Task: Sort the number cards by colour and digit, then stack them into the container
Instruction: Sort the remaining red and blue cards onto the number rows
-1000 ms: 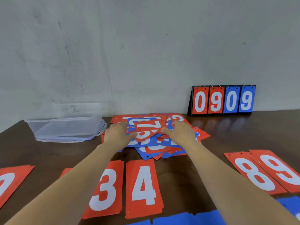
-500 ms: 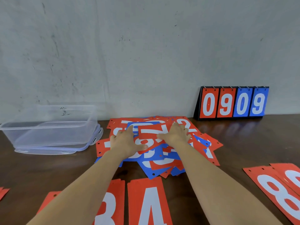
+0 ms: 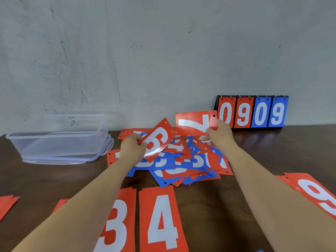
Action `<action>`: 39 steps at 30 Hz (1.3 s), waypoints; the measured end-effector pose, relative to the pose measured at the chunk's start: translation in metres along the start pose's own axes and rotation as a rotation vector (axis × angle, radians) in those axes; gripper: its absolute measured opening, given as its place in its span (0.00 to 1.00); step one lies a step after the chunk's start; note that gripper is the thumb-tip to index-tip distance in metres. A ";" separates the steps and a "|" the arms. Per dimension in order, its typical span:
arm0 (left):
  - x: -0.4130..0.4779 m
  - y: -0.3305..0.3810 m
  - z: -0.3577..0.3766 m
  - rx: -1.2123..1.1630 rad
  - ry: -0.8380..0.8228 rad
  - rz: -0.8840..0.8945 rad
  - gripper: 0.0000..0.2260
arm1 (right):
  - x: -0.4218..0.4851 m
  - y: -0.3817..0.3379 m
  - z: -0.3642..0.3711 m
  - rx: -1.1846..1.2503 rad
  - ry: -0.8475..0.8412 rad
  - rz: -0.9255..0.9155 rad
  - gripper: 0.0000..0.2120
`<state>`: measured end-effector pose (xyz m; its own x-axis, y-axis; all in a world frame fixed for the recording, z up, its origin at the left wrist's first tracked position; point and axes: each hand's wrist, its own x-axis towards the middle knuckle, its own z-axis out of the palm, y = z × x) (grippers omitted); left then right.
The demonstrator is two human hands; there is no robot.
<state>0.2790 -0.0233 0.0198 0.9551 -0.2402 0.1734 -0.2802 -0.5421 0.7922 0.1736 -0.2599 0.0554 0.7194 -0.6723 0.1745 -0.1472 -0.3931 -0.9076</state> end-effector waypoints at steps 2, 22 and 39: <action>-0.003 0.005 -0.005 -0.171 0.011 -0.075 0.04 | -0.006 -0.004 -0.014 -0.028 -0.041 -0.019 0.10; -0.129 0.059 -0.011 -0.438 -0.114 -0.164 0.05 | -0.115 -0.016 -0.111 0.087 -0.084 -0.122 0.05; -0.174 0.086 -0.001 -0.453 -0.245 -0.153 0.24 | -0.162 -0.017 -0.196 -0.017 0.170 -0.019 0.02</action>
<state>0.0890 -0.0275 0.0586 0.9162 -0.3959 -0.0624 -0.0182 -0.1967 0.9803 -0.0737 -0.2670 0.1173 0.5970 -0.7608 0.2547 -0.1476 -0.4162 -0.8972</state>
